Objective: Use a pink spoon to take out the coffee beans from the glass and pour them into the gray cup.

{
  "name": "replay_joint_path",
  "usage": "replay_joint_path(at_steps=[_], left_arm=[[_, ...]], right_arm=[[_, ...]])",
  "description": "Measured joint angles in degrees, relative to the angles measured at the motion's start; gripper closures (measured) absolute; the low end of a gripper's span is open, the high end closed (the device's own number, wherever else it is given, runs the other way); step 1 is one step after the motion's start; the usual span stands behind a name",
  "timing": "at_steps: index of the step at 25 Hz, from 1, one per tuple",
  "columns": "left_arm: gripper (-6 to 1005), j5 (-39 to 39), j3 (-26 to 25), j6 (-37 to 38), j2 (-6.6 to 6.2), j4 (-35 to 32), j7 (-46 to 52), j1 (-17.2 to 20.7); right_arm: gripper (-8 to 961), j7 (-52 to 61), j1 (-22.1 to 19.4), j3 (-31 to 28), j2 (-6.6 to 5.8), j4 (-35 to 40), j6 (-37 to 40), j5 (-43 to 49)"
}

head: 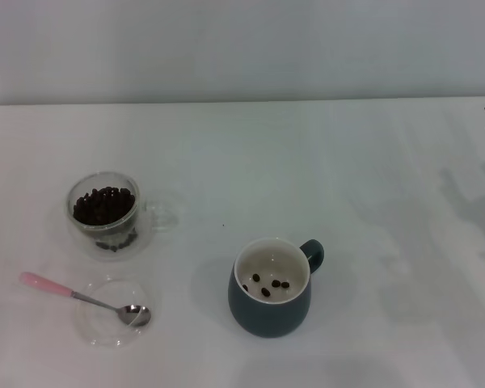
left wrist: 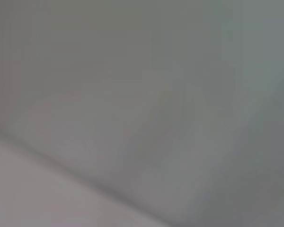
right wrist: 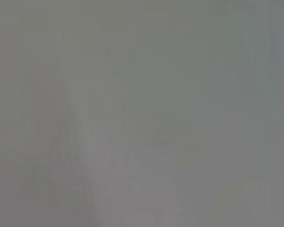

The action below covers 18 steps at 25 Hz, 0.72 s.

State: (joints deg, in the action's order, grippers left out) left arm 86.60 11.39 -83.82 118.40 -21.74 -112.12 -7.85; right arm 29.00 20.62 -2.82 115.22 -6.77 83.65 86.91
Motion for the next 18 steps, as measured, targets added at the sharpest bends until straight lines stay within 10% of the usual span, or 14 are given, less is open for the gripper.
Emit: replay_joint_path(at_steps=[6,18], left_arm=[[245,9.73,-2.83,1.74,0.45,4.14,-26.44,0.37],[116,16.99,-3.07,10.75,0.61,8.24,-40.22,-6.51]], right_arm=[[108,-4.22,-0.48,0.35,0.0,-0.47,-0.19,0.05],[108,-16.37,-1.22,-0.07,0.09,-5.32,-1.42,-0.11]])
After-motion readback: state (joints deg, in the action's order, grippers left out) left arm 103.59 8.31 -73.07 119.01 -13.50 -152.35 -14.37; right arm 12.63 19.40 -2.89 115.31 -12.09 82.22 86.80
